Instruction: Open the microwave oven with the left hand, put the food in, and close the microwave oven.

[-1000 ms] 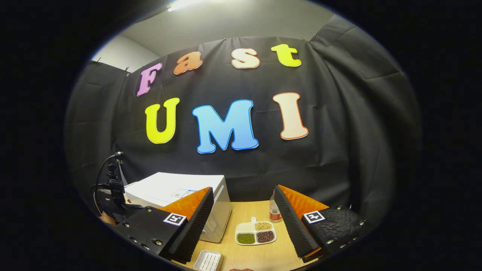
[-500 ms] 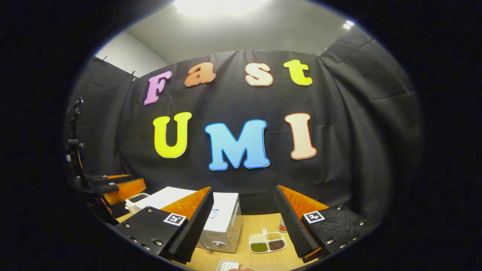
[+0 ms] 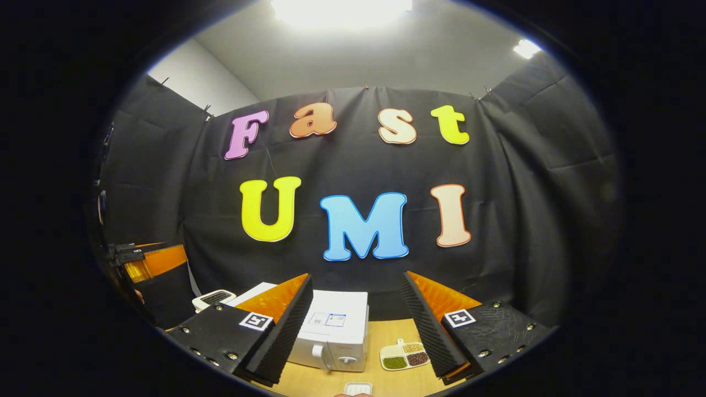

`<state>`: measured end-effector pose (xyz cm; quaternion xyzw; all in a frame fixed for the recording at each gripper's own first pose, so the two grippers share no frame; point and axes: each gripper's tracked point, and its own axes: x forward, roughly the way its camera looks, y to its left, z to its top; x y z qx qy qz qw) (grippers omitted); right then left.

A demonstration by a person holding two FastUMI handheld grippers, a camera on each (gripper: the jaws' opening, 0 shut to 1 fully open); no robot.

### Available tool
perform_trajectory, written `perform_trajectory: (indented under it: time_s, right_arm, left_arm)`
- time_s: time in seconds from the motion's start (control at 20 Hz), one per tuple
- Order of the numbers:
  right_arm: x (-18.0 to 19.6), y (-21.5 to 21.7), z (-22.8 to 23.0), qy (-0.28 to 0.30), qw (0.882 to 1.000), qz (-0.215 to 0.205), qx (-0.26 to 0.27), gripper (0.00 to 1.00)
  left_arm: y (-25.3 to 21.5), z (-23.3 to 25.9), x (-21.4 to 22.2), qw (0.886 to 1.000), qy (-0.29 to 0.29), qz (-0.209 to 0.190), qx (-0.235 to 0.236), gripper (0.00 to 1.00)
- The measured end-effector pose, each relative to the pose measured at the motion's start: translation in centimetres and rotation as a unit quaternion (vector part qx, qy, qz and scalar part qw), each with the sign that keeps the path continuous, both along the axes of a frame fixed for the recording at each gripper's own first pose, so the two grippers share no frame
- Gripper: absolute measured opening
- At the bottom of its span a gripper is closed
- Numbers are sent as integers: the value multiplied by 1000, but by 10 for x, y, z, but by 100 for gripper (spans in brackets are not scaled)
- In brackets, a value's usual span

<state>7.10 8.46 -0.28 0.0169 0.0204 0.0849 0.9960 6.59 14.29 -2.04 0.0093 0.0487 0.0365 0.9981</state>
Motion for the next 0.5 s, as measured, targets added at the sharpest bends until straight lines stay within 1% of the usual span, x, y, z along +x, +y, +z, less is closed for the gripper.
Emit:
perform_trajectory:
  time_s: [0.05, 0.15, 0.35, 0.5]
  right_arm:
    - [-5, 4, 3, 0, 1000, 0, 2, 97]
    - [-14, 11, 6, -1, 1000, -4, 3, 97]
    - [-30, 27, 12, -1, 1000, -4, 4, 97]
    - [-44, 34, 16, 2, 1000, -11, 8, 97]
  left_arm:
    - [6, 6, -6, 1000, -5, 1, 2, 96]
    - [16, 15, -17, 1000, -12, -1, 3, 97]
    - [31, 28, -37, 1000, -18, -11, 1, 97]
    - [38, 36, -49, 1000, -22, -21, 0, 97]
